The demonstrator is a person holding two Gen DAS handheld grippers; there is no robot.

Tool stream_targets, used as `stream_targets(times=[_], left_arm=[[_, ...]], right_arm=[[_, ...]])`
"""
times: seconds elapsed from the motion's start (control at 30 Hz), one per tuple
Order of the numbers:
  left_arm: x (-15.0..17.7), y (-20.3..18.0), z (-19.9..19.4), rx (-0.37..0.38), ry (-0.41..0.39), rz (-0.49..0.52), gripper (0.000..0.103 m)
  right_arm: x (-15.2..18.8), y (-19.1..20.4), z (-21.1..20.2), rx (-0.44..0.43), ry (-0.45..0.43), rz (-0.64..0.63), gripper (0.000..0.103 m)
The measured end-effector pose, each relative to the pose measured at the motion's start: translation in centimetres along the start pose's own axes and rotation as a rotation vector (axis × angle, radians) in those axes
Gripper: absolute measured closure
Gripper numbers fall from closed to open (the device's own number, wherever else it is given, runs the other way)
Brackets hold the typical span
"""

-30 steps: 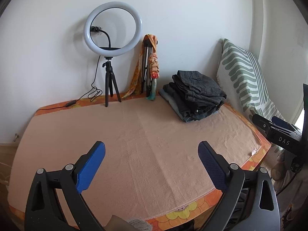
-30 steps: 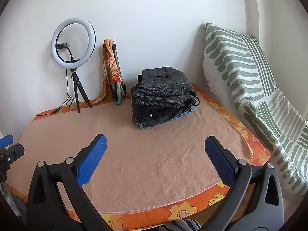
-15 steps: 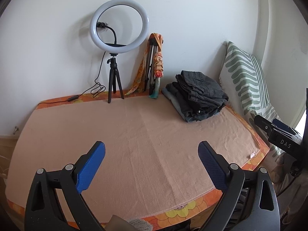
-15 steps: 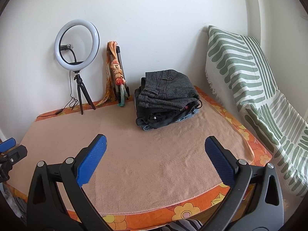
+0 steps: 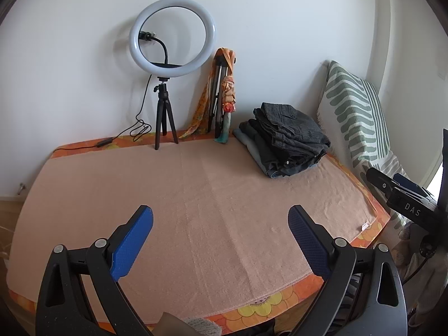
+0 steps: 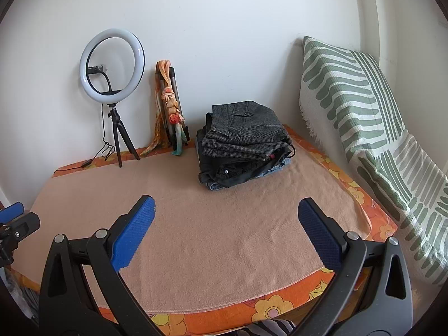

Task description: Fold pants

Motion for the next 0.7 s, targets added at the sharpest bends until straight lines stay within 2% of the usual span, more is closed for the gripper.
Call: stream_targets(times=[0.7], left_arm=[[-0.03,-0.02,0.17,0.008,0.004,-0.003,0.006]], right_arm=[[0.03,0.01,0.17,0.000,0.003,-0.002,0.000]])
Point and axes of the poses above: each gripper's, at about its wrist camera, not at the fingertips, and z roughly the way its jaws point, y to its left, x to its underside, the point moved 2 cm from there along z, roughly the way its jaws point, and after that the axes turned 15 degrees about z, right-handed, at the moved point
